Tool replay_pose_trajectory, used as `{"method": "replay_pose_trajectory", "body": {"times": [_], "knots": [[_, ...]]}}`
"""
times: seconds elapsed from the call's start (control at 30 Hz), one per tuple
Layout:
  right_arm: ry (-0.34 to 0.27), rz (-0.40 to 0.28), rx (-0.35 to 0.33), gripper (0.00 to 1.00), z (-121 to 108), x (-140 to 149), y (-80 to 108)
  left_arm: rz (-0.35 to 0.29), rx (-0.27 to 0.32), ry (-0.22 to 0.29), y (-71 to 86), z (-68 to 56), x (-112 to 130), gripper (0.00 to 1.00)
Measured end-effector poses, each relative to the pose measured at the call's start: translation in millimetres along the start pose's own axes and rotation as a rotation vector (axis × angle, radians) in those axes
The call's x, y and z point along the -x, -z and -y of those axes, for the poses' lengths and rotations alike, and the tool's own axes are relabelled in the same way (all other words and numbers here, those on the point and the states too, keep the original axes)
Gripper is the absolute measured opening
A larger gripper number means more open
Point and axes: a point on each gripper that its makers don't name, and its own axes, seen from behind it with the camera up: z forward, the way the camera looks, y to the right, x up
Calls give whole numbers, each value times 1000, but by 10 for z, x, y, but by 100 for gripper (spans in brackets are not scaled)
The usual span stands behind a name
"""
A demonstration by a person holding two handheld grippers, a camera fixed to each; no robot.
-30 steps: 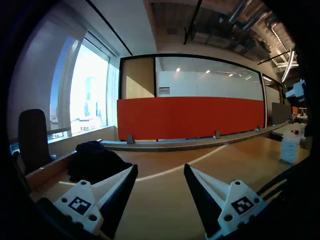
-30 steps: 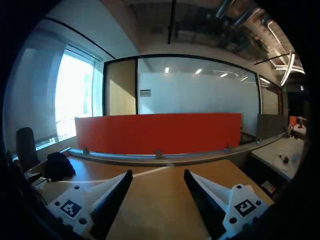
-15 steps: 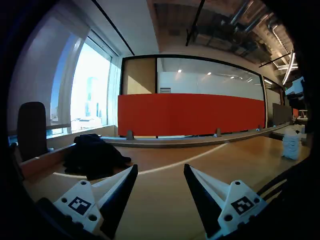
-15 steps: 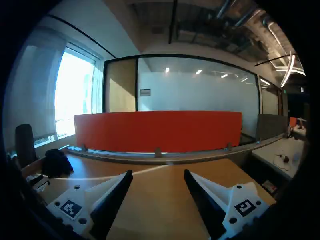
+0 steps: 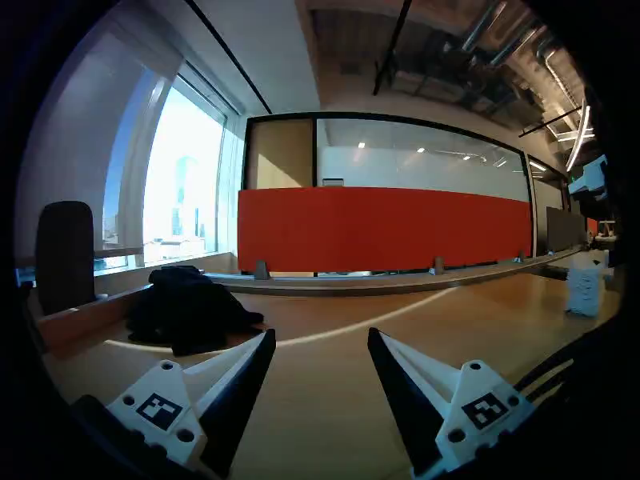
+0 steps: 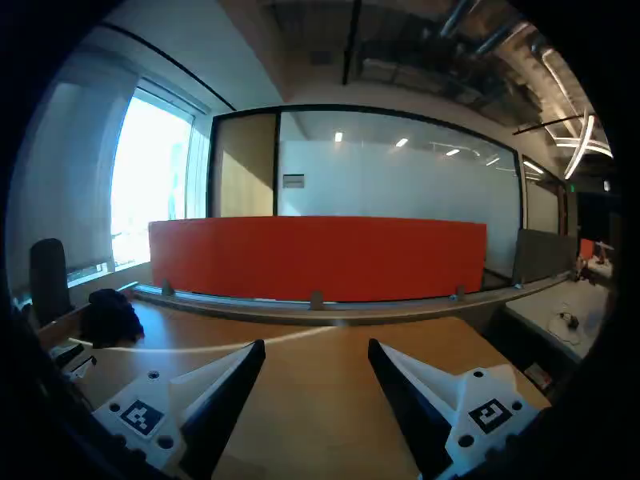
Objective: Fold towel
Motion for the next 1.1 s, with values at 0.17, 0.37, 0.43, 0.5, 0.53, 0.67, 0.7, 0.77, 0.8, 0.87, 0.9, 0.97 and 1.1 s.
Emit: {"method": "replay_pose_trajectory", "body": {"times": [0.17,0.37,0.43,0.5,0.53,0.67,0.7,0.77,0.8,0.87,0.9,0.97,1.1], "knots": [[-9,0,0,100,-25,32,-4,-1,0,-1,-1,-2,-7,85],[-14,4,4,99,-70,58,5,-1,5,-2,6,-11,-4,85],[-16,4,6,100,-85,60,9,-1,6,-2,7,-12,0,85],[-17,3,7,100,-101,60,12,-1,7,-2,6,-11,4,85],[-18,3,7,100,-104,61,16,0,7,-2,5,-13,7,85],[-19,3,7,100,-117,62,31,0,7,-3,1,-18,17,85],[-19,2,6,100,-120,60,34,0,7,-3,0,-19,18,85],[-20,-3,8,100,-135,57,26,1,7,-3,-1,-20,21,86],[-20,-5,9,100,-142,56,22,1,7,-3,-1,-21,22,91],[-24,-10,9,100,-162,54,14,1,7,-3,-1,-20,27,96],[-26,-13,9,100,-171,54,10,1,7,-3,-2,-20,29,97],[-30,-20,8,100,-191,47,5,1,7,-3,-2,-19,33,97],[-30,-39,5,100,-221,41,-5,0,7,-2,-5,-16,42,97]]}}
